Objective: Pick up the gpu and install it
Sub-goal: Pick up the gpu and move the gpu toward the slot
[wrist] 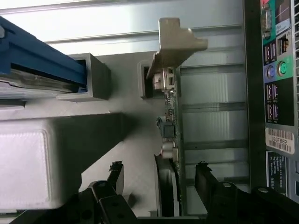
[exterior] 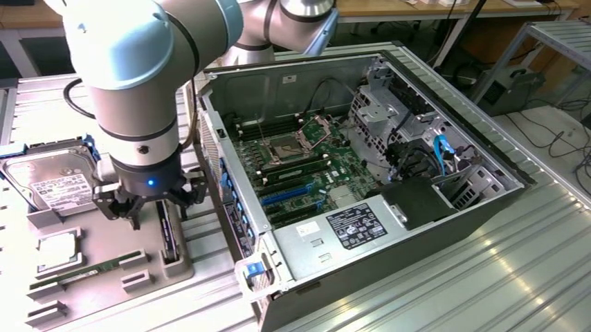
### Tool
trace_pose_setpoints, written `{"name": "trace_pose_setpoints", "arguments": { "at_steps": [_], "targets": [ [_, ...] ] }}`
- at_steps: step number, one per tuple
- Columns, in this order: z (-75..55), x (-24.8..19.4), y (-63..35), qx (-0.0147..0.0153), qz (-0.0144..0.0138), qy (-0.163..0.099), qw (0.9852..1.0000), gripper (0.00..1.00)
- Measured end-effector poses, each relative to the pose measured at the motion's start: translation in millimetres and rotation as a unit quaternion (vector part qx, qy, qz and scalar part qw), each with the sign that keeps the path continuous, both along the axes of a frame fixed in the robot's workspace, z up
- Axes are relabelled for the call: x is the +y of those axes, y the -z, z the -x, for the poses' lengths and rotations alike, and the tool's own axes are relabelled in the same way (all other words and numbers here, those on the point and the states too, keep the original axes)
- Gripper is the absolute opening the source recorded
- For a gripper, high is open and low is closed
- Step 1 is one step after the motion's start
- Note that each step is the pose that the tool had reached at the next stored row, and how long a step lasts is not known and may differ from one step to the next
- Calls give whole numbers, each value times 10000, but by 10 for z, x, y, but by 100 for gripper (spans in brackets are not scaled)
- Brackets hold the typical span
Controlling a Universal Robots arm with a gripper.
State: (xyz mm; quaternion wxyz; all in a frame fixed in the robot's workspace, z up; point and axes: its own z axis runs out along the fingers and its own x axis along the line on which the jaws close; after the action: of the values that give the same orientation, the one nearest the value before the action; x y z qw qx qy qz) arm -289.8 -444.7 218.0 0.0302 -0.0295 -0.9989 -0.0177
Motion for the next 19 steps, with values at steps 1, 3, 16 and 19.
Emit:
{"name": "trace_pose_setpoints", "arguments": {
  "at_steps": [1, 3, 16, 19],
  "targets": [
    [0, -26, 3, 0, 0, 0, 10000, 72],
    [0, -56, 7, 0, 0, 0, 10000, 72],
    [-10, -65, 12, 0, 16, -1, 10000, 71],
    [-17, -65, 11, 0, 17, -1, 10000, 64]
  ]
}}
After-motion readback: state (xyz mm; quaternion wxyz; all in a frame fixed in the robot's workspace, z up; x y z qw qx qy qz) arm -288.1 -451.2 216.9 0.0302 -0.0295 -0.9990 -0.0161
